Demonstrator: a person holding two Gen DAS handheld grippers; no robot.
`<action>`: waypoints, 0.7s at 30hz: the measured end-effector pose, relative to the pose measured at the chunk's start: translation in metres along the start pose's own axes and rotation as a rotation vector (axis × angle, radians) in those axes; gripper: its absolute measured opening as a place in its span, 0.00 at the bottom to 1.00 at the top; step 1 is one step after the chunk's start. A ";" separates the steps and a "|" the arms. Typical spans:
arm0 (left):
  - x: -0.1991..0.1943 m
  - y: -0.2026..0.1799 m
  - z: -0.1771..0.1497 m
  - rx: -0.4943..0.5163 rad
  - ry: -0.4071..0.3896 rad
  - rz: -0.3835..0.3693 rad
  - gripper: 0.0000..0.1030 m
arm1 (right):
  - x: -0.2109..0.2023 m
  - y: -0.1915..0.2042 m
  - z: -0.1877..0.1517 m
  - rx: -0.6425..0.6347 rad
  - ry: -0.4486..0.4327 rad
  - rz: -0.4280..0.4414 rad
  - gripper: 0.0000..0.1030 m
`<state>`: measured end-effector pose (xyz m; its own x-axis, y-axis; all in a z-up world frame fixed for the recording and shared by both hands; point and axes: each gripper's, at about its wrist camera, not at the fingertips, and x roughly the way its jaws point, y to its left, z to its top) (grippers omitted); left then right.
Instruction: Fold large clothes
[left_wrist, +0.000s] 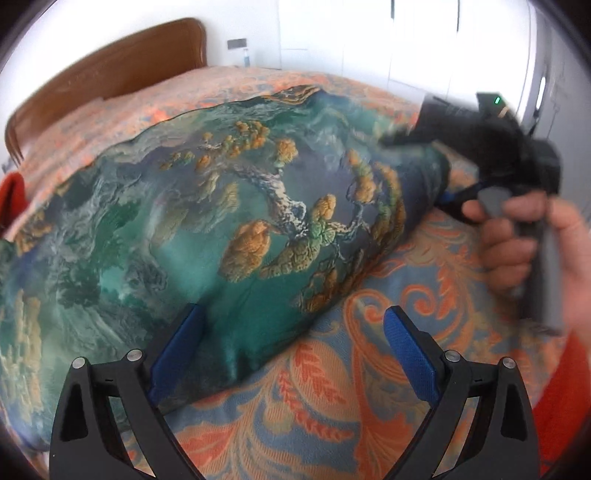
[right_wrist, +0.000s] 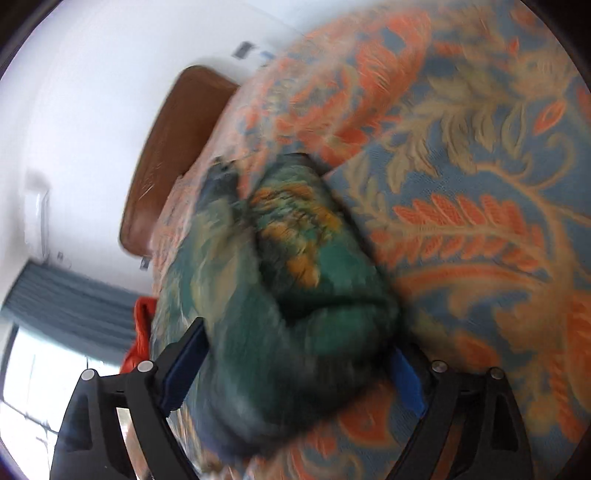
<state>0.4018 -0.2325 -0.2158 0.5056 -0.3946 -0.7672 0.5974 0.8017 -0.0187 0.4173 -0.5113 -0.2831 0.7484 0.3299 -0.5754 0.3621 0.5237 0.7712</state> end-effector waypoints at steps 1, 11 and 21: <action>-0.009 0.007 0.001 -0.019 0.006 -0.024 0.91 | 0.001 0.002 -0.001 -0.001 -0.018 -0.008 0.70; -0.111 0.086 0.077 -0.269 -0.077 -0.317 0.92 | -0.065 0.132 -0.087 -0.721 -0.312 -0.191 0.35; -0.120 0.069 0.138 -0.180 0.019 -0.352 0.93 | -0.075 0.236 -0.214 -1.295 -0.409 -0.134 0.35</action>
<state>0.4681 -0.1921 -0.0364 0.2762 -0.6525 -0.7057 0.6124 0.6853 -0.3940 0.3277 -0.2442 -0.1160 0.9403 0.0834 -0.3299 -0.1623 0.9620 -0.2194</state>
